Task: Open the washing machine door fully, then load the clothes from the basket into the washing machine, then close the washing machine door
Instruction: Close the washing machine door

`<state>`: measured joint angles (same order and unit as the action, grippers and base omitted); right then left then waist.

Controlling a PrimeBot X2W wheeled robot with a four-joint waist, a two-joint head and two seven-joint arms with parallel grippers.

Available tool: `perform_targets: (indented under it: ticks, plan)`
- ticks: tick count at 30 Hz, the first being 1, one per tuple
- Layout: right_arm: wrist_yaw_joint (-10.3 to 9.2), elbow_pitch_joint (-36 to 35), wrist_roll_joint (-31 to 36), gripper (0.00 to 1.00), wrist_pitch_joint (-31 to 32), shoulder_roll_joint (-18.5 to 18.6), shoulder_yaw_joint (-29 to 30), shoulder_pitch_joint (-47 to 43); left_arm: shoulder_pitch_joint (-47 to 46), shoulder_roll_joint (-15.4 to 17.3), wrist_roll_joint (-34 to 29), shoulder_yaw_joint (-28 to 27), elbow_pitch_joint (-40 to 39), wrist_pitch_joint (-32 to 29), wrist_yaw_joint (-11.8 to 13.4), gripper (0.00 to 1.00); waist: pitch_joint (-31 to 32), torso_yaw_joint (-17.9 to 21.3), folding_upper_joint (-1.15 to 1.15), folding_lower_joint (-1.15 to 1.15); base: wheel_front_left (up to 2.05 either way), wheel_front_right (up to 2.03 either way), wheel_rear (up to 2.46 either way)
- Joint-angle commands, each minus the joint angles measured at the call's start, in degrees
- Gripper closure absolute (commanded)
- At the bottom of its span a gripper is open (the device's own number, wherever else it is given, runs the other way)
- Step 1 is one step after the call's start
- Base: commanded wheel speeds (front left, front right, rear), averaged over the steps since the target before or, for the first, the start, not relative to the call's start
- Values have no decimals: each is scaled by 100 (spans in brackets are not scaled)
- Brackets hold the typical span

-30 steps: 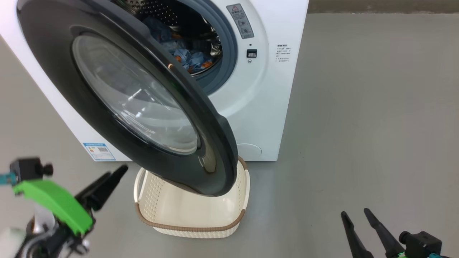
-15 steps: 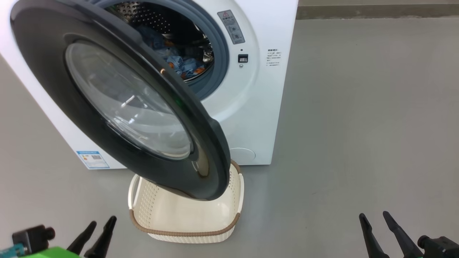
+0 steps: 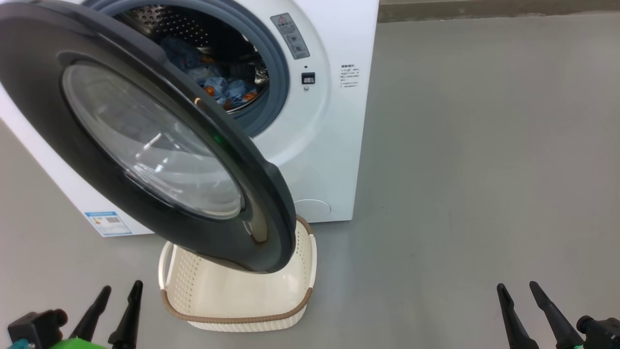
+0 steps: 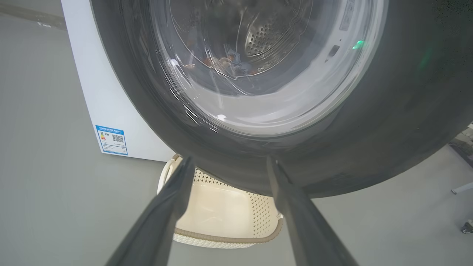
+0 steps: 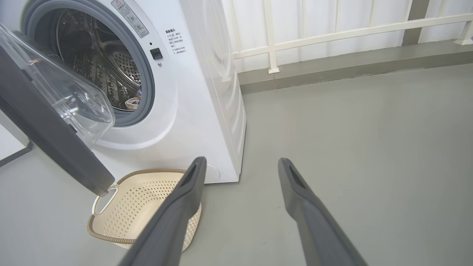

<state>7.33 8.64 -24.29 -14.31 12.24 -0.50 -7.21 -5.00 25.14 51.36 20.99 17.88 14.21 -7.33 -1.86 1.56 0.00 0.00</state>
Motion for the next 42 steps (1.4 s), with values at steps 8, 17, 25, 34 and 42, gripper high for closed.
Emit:
perform_targets:
  ticks: [8,17,25,34,42]
  plan:
    - [16,-152,57,0,-69,115,-72,46,338,-564,-1678,-1257,-673,78,-15,0,-21,97,0,0,0,0,0]
    - [16,-119,64,0,-69,79,-115,62,669,-1137,-2384,-1687,-798,78,-15,0,4,61,0,0,0,0,0]
    - [16,-120,52,0,-69,126,-143,50,724,-1270,-2462,-1724,-708,78,-15,0,29,-14,0,0,0,0,0]
    - [16,-160,-33,100,-69,83,-258,187,698,-1313,-2430,-1731,-691,78,-15,0,52,-108,0,0,0,0,0]
    - [16,-507,-129,100,-69,-1,-663,853,709,-1394,-2414,-1732,-715,79,-15,0,90,-311,0,0,0,0,0]
